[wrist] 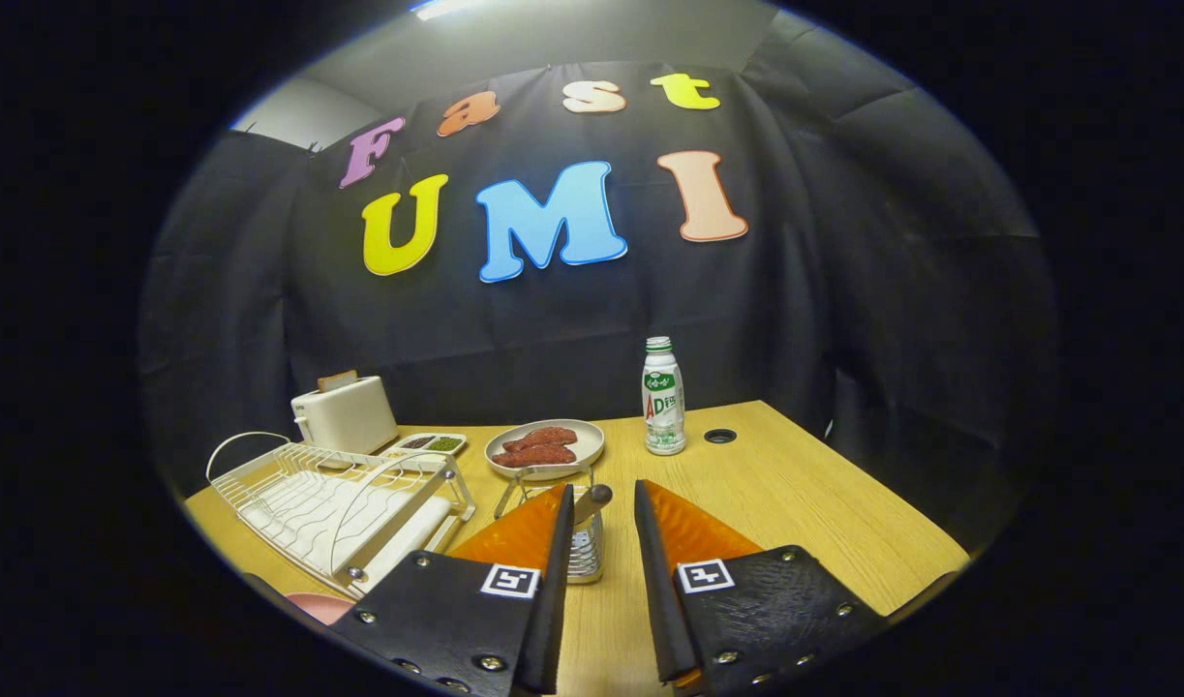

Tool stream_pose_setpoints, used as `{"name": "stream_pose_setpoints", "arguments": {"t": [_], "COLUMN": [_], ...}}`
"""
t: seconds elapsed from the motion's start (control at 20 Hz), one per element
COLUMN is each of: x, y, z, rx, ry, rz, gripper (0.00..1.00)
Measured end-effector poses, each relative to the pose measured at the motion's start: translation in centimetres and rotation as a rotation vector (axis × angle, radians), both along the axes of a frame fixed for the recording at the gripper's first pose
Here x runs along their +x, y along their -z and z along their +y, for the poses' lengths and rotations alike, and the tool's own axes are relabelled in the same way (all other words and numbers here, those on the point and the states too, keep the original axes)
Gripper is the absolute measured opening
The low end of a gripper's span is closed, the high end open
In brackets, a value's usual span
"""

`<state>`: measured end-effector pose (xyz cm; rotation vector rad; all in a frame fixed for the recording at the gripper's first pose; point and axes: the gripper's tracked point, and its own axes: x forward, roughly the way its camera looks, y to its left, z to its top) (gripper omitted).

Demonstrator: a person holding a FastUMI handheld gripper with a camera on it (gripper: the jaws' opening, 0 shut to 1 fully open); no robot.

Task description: Take the plate from the dish rack, then take the spoon from the basket and place it into the plate.

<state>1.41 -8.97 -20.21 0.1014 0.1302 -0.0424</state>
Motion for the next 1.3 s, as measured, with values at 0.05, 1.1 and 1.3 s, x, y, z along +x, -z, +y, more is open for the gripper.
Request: {"name": "stream_pose_setpoints", "arguments": {"t": [0.05, 1.1, 1.3], "x": [0.4, 4.1, 2.4], "y": [0.2, -4.1, -7.5], "z": [0.3, 1.8, 2.2], "rx": [0.006, -0.031, -0.041], "ry": [0.001, -0.014, -0.022], "rz": [0.001, -0.090, -0.135], "gripper": [0.38, 0.02, 0.02]}}
